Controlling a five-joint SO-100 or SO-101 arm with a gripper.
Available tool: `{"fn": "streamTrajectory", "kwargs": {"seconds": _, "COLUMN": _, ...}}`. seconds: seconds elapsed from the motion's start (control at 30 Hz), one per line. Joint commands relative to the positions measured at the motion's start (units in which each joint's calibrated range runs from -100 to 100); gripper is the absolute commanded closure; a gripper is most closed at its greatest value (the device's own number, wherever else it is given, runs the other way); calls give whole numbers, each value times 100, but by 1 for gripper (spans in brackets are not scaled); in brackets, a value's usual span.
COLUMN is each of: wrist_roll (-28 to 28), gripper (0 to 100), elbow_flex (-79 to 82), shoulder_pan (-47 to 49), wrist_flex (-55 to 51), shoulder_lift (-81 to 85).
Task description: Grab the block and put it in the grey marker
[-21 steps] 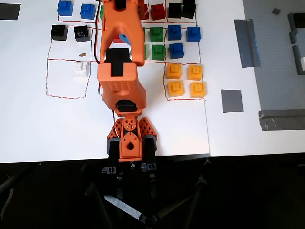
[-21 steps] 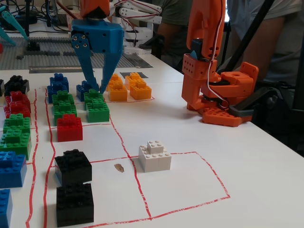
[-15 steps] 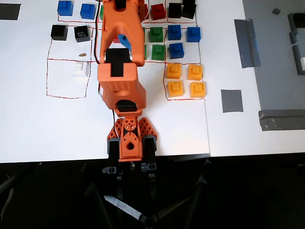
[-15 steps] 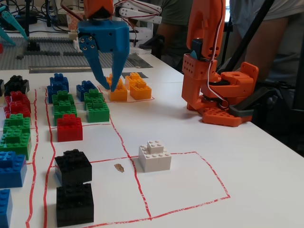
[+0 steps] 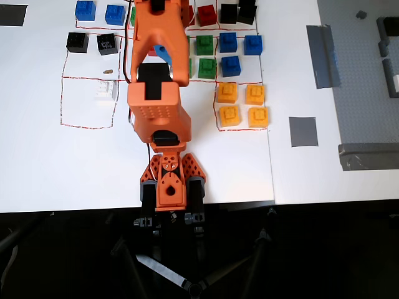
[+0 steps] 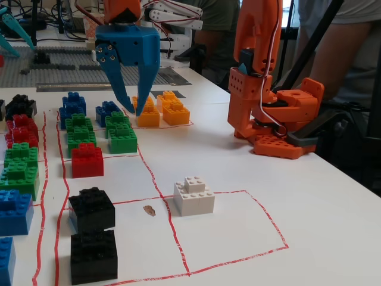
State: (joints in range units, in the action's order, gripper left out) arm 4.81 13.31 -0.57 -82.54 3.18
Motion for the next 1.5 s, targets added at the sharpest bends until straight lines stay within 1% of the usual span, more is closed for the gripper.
{"fn": "streamTrajectory", "kwargs": {"seconds": 0.0, "wrist_roll": 112, "gripper": 100, "elbow_flex": -555, "shoulder_pan": 349, "wrist_flex": -98, "shoulder_lift": 606}}
{"fn": "streamTrajectory", "kwargs": {"seconds": 0.27, "wrist_roll": 435, "gripper": 100, "elbow_flex": -1036, "shoulder_pan": 1231, "wrist_flex": -98, "shoulder_lift": 554}}
{"fn": "streamTrajectory", "kwargs": {"seconds": 0.33, "wrist_roll": 498, "gripper": 99, "elbow_flex": -1172, "shoulder_pan": 1364, "wrist_flex": -98, "shoulder_lift": 477}}
{"fn": "streamTrajectory", "kwargs": {"seconds": 0.4, "wrist_roll": 552, "gripper": 95, "elbow_flex": -1236, "shoulder_pan": 1447, "wrist_flex": -73, "shoulder_lift": 433}}
{"fn": "streamTrajectory", "kwargs": {"seconds": 0.5, "wrist_roll": 645, "gripper": 87, "elbow_flex": -1217, "shoulder_pan": 1472, "wrist_flex": 25, "shoulder_lift": 425}}
{"fn": "streamTrajectory", "kwargs": {"seconds": 0.63, "wrist_roll": 611, "gripper": 81, "elbow_flex": -1099, "shoulder_pan": 1488, "wrist_flex": 269, "shoulder_lift": 442}}
{"fn": "streamTrajectory", "kwargs": {"seconds": 0.9, "wrist_roll": 581, "gripper": 69, "elbow_flex": -954, "shoulder_pan": 1414, "wrist_flex": 302, "shoulder_lift": 269}}
{"fn": "streamTrajectory", "kwargs": {"seconds": 1.13, "wrist_roll": 518, "gripper": 66, "elbow_flex": -872, "shoulder_pan": 1255, "wrist_flex": 416, "shoulder_lift": -33}}
{"fn": "streamTrajectory", "kwargs": {"seconds": 1.47, "wrist_roll": 381, "gripper": 65, "elbow_flex": -809, "shoulder_pan": 1122, "wrist_flex": 783, "shoulder_lift": -439}}
